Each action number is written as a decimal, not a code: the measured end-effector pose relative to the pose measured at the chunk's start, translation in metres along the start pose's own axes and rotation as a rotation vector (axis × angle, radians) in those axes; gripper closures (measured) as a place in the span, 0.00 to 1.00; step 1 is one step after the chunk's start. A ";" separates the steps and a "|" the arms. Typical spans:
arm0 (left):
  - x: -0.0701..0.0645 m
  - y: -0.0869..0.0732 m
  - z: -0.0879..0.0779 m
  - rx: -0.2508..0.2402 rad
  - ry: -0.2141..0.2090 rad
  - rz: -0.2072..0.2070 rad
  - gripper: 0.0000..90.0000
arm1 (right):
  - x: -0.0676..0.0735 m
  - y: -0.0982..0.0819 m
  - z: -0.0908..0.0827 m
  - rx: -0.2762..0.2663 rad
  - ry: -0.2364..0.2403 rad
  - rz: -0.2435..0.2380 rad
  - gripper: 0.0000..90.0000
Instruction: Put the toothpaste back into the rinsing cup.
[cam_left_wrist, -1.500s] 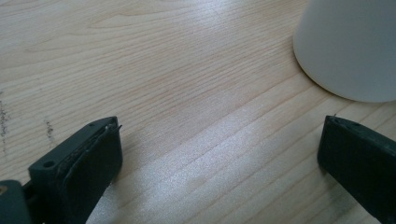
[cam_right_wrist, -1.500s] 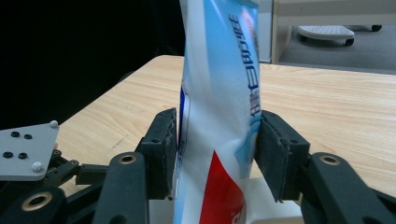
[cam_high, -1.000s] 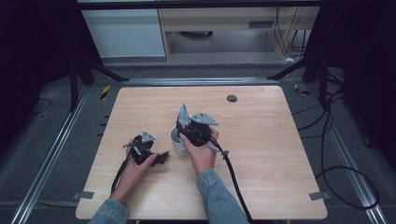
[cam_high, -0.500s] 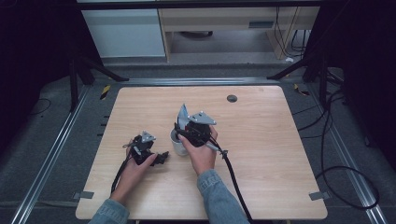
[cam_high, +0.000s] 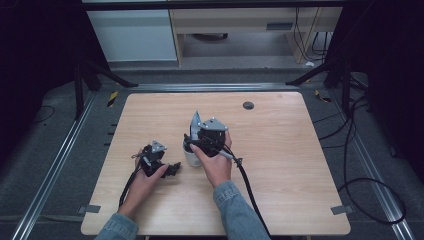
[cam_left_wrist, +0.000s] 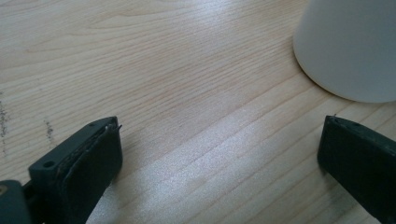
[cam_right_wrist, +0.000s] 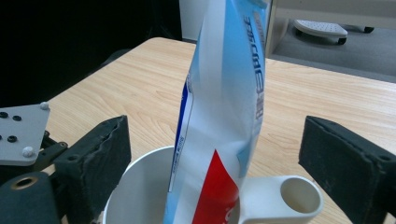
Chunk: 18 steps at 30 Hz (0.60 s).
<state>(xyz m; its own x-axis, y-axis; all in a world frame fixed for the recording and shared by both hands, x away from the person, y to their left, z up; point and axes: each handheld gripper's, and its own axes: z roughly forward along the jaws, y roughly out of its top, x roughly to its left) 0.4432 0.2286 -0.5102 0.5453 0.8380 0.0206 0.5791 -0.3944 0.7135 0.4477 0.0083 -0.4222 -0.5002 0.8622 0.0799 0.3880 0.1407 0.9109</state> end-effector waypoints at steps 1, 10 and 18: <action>0.000 0.000 0.000 0.000 0.000 0.000 0.00 | 0.000 0.000 0.000 0.002 -0.001 -0.001 0.09; 0.000 0.001 0.000 0.004 -0.001 0.005 0.00 | -0.003 0.004 -0.007 0.042 -0.004 -0.045 0.07; 0.000 0.001 0.000 0.005 -0.001 0.006 0.00 | -0.009 0.010 -0.016 0.085 -0.013 -0.082 0.06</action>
<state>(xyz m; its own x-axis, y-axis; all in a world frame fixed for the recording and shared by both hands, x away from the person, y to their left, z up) 0.4438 0.2286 -0.5100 0.5492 0.8354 0.0238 0.5788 -0.4008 0.7101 0.4441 -0.0058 -0.4075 -0.5229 0.8524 0.0011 0.4112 0.2511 0.8763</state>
